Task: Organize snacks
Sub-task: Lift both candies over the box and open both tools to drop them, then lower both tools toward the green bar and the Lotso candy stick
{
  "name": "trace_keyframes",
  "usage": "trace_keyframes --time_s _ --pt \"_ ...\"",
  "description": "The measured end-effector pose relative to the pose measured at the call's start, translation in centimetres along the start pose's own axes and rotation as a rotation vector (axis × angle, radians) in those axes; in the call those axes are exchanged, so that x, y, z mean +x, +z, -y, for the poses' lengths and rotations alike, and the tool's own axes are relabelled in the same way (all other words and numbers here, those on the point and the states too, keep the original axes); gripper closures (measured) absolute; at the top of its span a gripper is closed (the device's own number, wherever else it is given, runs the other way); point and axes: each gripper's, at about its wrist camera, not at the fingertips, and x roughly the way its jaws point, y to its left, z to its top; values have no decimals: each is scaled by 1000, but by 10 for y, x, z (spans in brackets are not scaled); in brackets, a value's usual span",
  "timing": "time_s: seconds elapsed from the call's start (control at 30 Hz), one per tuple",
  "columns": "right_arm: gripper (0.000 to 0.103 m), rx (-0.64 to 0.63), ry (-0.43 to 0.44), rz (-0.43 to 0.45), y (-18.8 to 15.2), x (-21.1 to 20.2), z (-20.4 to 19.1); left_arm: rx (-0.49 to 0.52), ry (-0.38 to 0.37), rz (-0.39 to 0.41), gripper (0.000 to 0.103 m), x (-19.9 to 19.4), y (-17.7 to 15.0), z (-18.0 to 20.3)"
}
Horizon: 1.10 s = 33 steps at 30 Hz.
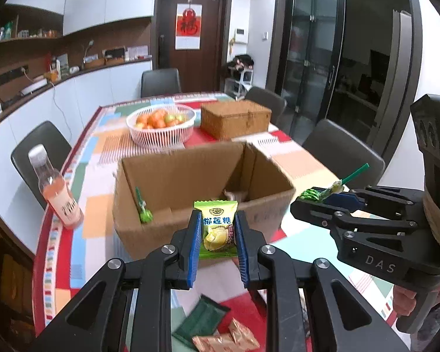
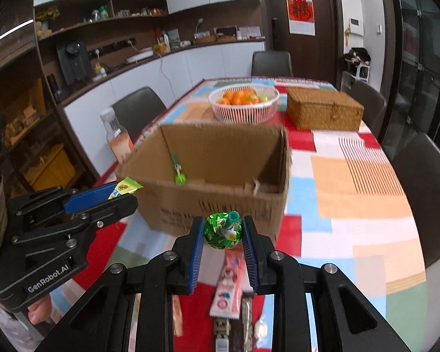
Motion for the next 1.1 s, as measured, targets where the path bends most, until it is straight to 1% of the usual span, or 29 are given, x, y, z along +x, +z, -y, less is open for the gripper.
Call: trace_keyframes --time_s 0.13,0.23,0.33,0.53,0.57,0.63,0.67,0.7,0.73,0.77,0.93,1.1 --pt "76 0 12 25 18 1 -2 -1 16 32 80 1 17 -8" --pt "76 2 16 36 33 6 -3 -2 28 36 80 4 28 -14" --pt "76 -6 7 36 44 14 -4 -1 47 28 80 14 38 -21" --pt "76 -9 -4 19 60 36 -4 -17 58 -13 80 40 51 -35" --pt "76 -4 -6 17 62 38 -3 -23 66 -20 79 45 53 -37" --pt "76 10 -8 11 68 45 -1 -29 91 -21 66 50 55 -40" --pt "73 23 -11 0 70 49 0 -28 102 -13 57 50 55 -41" --pt "69 38 -5 -11 71 52 3 -23 107 -2 54 48 54 -41" --pt "62 47 -1 -12 70 53 4 -18 112 3 54 47 53 -40" --pt "60 57 -3 -11 70 54 5 -12 122 4 54 46 52 -39" --pt "60 30 -30 -7 62 49 2 5 107 2 54 38 38 -33" --pt "60 -10 -27 -8 42 38 -5 39 94 -7 53 28 20 -24"
